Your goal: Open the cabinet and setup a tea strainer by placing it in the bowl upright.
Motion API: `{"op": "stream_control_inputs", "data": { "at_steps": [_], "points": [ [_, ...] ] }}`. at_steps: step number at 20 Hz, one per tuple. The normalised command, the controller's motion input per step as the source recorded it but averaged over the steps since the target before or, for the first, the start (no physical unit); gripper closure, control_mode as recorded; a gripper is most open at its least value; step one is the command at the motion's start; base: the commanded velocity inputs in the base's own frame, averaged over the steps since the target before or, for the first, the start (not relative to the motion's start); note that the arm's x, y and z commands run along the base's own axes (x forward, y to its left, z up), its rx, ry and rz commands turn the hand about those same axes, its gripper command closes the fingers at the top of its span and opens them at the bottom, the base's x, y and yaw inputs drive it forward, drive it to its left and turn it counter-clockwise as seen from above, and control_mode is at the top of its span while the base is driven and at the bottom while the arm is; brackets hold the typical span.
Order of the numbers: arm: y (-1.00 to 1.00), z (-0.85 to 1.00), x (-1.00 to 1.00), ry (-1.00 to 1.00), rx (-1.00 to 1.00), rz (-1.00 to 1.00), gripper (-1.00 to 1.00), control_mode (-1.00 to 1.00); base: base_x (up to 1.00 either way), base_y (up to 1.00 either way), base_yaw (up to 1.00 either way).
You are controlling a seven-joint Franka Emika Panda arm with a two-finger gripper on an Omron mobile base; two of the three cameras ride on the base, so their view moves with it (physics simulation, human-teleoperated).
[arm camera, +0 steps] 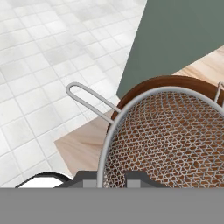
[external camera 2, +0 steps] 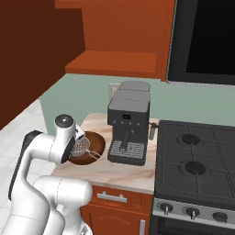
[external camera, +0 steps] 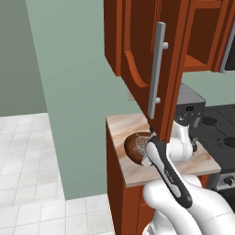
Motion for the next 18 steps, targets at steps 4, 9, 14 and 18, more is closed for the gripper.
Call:
{"op": "stream_control_inputs", "data": {
  "at_steps": [4,9,14,18],
  "points": [
    [0.00,0.00,0.04,-0.07,-0.05,0.03,1.00,-1.00,0.00,0.00,0.00],
    [0.00,0.00,0.00,-0.03,-0.03,0.03,1.00,-1.00,0.00,0.00,0.00],
    [0.00,0.00,0.00,0.00,-0.02,0.02,1.00,-1.00,0.00,0.00,0.00],
    [0.00,-0.01,0.01,0.01,-0.01,0.01,1.00,-1.00,0.00,0.00,0.00]
  ]
}}
